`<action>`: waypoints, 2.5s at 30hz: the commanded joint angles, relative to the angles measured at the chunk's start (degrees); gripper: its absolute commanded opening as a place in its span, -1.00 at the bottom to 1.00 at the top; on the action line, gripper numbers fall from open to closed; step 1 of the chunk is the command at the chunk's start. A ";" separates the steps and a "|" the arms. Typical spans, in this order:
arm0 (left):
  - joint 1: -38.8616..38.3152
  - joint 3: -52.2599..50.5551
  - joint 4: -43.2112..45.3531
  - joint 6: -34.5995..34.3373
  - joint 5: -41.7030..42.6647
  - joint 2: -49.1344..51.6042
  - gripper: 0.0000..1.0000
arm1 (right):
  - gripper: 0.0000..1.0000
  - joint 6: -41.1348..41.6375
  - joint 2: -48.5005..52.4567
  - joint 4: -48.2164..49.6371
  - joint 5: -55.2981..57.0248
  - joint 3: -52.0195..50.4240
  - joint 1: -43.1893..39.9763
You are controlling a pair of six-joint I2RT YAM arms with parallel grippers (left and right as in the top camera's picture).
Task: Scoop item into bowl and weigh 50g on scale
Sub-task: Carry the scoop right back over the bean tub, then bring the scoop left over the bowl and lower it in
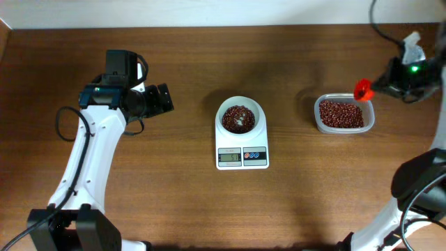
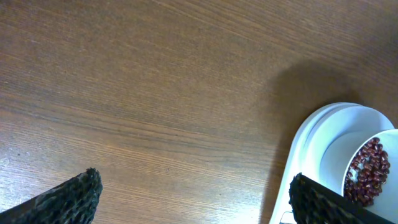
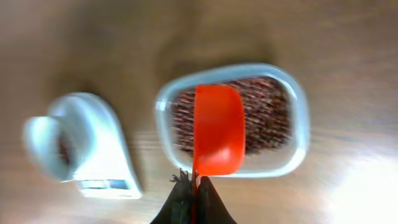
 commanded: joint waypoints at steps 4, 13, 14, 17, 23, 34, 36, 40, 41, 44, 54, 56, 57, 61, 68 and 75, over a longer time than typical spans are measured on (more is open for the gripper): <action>-0.17 0.26 0.11 0.22 0.42 0.52 0.98 | -0.92 4.26 -0.61 -0.17 29.94 0.55 11.43; -0.17 0.26 0.11 0.22 0.42 0.52 0.98 | -0.92 4.42 -0.55 0.79 42.80 0.55 21.05; -0.17 0.26 0.11 0.22 0.42 0.52 0.98 | -0.92 4.42 -0.55 0.76 42.80 0.55 21.31; -0.17 0.26 0.11 0.24 0.42 0.52 0.98 | -0.92 4.42 -0.55 0.98 41.79 0.55 21.31; -0.17 0.26 0.11 0.22 0.42 0.52 0.98 | -0.92 3.04 -0.50 3.21 13.25 0.55 21.42; -0.17 0.26 0.11 0.24 0.42 0.55 0.98 | -0.92 -2.40 -0.50 7.50 -8.09 0.55 32.20; -0.17 0.26 0.11 0.22 0.42 0.55 0.98 | -0.92 -3.61 -0.50 7.85 -7.19 0.55 35.30; -0.17 0.26 0.11 0.22 0.42 0.52 0.98 | -0.92 -3.58 0.07 8.92 1.66 0.55 41.22; -0.17 0.26 0.11 0.24 0.42 0.52 0.98 | -0.92 -3.58 0.39 9.11 4.02 0.55 42.56; -0.17 0.26 0.11 0.22 0.42 0.55 0.98 | -0.92 -3.58 1.55 9.16 8.48 0.52 45.57; -0.17 0.26 0.11 0.24 0.42 0.52 0.98 | -0.92 -3.61 8.09 9.18 15.67 0.52 49.42; -0.17 0.26 0.11 0.22 0.42 0.52 0.98 | -0.92 -3.61 9.11 9.33 16.57 0.52 49.42; -0.17 0.26 0.11 0.24 0.42 0.52 0.98 | -0.92 -3.61 9.75 9.51 16.83 0.52 49.42; -0.17 0.26 0.11 0.22 0.42 0.52 0.98 | -0.92 -3.58 10.99 10.19 16.81 0.42 49.44; -0.17 0.26 0.13 0.22 0.42 0.52 0.98 | -0.92 -3.58 12.37 9.90 15.34 -1.55 49.44; -0.17 0.26 0.11 0.22 0.42 0.52 0.98 | -0.92 -3.61 12.37 8.92 7.63 -1.62 49.42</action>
